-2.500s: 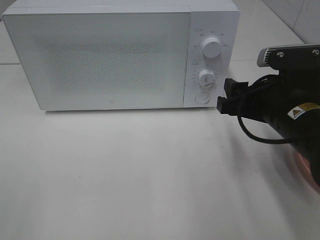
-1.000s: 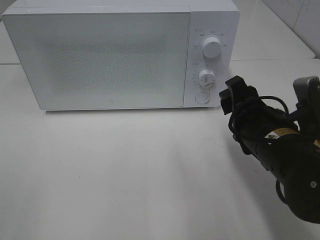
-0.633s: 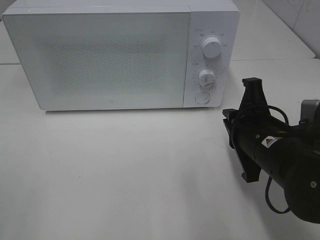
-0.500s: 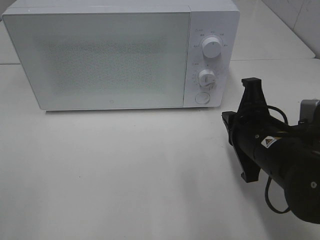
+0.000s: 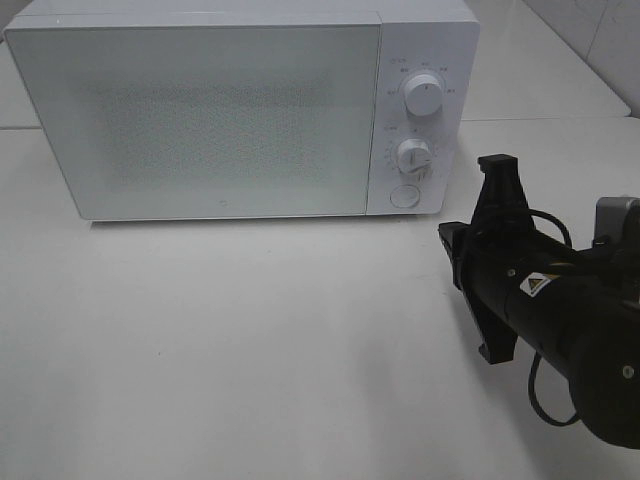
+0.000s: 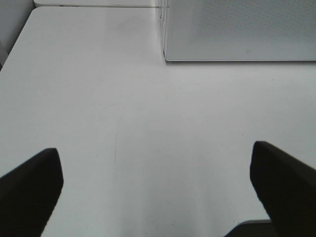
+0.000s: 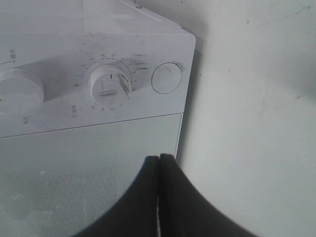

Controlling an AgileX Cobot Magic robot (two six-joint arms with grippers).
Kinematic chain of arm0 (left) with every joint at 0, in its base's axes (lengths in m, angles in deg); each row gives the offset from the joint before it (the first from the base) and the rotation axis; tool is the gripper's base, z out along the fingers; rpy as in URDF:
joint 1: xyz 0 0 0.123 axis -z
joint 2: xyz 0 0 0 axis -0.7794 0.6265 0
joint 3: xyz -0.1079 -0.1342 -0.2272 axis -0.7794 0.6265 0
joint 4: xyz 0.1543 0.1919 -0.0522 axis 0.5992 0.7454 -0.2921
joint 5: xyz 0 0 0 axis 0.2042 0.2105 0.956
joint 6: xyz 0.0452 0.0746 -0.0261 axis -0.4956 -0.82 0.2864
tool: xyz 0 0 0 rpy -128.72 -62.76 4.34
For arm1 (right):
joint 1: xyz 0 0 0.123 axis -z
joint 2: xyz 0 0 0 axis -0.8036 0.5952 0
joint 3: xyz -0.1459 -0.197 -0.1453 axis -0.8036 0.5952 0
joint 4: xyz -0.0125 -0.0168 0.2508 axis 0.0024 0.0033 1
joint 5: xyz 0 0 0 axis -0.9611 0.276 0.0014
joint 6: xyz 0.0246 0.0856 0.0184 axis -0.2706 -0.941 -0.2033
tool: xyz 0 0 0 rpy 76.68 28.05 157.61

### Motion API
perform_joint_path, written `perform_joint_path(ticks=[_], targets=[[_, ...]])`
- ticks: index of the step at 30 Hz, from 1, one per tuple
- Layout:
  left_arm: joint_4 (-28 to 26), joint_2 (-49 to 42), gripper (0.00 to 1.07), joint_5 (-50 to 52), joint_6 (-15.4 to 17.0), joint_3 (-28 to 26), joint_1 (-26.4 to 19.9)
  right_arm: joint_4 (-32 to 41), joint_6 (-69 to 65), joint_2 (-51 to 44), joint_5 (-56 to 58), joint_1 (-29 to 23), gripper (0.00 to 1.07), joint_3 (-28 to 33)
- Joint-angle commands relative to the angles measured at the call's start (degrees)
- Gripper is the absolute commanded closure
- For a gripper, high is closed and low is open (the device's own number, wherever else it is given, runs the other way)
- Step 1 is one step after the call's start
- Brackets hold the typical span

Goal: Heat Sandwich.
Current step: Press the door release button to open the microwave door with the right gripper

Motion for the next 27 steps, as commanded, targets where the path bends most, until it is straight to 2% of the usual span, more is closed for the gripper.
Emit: perform_joint_path(ticks=[1,14,27], targets=[[-0.11,-1.38,0.09,0.52,0.11,0.06,0.29,-0.92,-0.06,-0.11,0.29,0.23,1.07,-0.11],[-0.11,-1.38,0.09,0.52,0.11,0.06,0.29,-2.52,-2.18,7.79,0.46,0.23,1.07,-6.70],[-0.11,-1.38,0.09,0.52,0.11,0.06,0.29,-9.17,-3.95,14.55,4.41,8.82,1.07,-14.95]])
